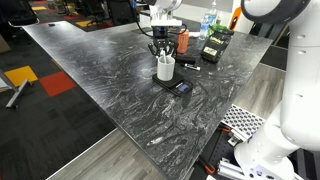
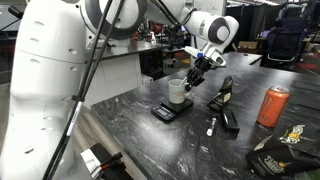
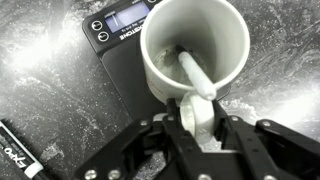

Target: Pick up the cup and put it on the table

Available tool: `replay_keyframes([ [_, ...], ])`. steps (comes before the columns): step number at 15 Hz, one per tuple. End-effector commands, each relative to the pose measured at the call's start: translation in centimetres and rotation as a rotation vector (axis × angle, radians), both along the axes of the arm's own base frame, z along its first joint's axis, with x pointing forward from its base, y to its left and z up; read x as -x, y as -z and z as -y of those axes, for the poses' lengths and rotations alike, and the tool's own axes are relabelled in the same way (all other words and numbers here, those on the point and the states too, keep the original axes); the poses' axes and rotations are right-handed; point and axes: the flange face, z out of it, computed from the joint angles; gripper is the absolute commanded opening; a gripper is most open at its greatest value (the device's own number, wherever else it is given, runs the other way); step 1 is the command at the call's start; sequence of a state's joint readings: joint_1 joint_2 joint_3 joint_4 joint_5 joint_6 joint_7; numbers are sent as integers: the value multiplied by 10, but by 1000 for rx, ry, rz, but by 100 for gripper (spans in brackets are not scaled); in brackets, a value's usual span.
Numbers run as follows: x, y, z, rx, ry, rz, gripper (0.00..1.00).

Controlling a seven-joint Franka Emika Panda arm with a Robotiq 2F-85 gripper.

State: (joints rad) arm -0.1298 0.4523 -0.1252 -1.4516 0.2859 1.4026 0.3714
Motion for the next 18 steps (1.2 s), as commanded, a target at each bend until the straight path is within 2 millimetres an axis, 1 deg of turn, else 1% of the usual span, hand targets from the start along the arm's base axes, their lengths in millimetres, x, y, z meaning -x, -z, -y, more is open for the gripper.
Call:
replay_keyframes([
  [1, -3, -3, 5, -33, 27, -4, 2],
  [2, -3, -3, 5, -34, 28, -3, 0],
  [4, -3, -3, 5, -37, 29, -3, 4],
  [6, -2, -2, 5, -39, 31, -2, 4],
  [8, -3, -5, 4, -40, 27, 2, 4],
  [11, -2, -22, 1, -48, 17, 20, 4],
  [15, -6, -48, 6, -57, 17, 52, 4],
  [18, -15, -57, -1, -78, -8, 47, 4],
])
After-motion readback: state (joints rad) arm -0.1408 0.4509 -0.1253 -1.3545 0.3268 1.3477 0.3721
